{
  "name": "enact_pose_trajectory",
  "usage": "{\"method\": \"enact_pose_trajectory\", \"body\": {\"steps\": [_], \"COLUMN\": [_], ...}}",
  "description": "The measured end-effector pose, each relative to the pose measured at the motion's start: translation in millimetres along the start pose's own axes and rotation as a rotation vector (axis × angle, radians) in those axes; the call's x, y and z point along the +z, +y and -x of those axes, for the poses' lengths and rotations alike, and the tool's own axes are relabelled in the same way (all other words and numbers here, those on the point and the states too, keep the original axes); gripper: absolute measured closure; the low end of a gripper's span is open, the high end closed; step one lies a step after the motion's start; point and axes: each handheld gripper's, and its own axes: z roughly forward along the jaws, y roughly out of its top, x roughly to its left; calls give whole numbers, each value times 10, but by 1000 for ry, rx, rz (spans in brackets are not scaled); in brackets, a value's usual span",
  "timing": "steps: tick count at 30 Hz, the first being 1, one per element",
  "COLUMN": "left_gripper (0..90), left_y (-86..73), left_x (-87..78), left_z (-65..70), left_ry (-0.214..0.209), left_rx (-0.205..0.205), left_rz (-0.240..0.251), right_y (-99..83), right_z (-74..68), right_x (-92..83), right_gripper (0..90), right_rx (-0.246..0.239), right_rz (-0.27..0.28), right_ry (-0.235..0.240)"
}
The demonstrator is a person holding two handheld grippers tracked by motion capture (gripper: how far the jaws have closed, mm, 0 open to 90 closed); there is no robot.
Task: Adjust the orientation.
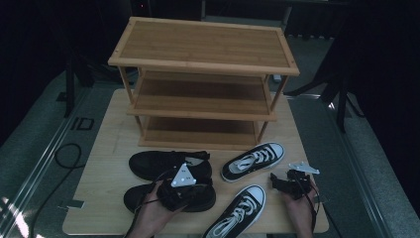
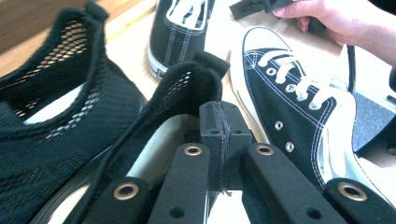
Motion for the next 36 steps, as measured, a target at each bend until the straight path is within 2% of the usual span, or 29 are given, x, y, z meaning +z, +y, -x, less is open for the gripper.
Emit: {"method": "enact_pose_trajectory", "body": {"steps": [2, 6, 9, 16, 19, 21, 24, 26, 30, 36], "left_gripper": [884, 857, 845, 725, 716, 718, 800, 867, 881, 882], "left_y": [6, -3, -8, -13, -13, -1, 2, -12, -90, -313], "left_x": [15, -6, 12, 4, 35, 88, 157, 153, 112, -54], "left_z": [-1, -26, -22, -40, -16, 7, 18, 16, 8, -122], "left_ry": [20, 30, 17, -11, -23, -10, 0, 1, 4, 4], "left_rx": [-9, -33, -27, -33, -25, -13, 7, 11, 23, -15], "left_rz": [11, 36, 33, 36, 31, 14, -21, -25, -54, -78], "right_y": [0, -1, -1, -1, -1, -1, -1, -1, -1, -1], "right_z": [0, -1, -1, -1, -1, -1, -1, -1, -1, -2], "right_x": [0, -1, -1, -1, -1, -1, -1, -1, -1, -2], "right_gripper": [145, 145, 145, 145, 145, 145, 145, 145, 145, 145], "right_rx": [0, -2, -2, -2, -2, -2, -2, -2, -2, -2], "right_rz": [0, 0, 0, 0, 0, 0, 0, 0, 0, -1], "right_ry": [0, 2, 2, 2, 2, 2, 2, 3, 3, 3]}}
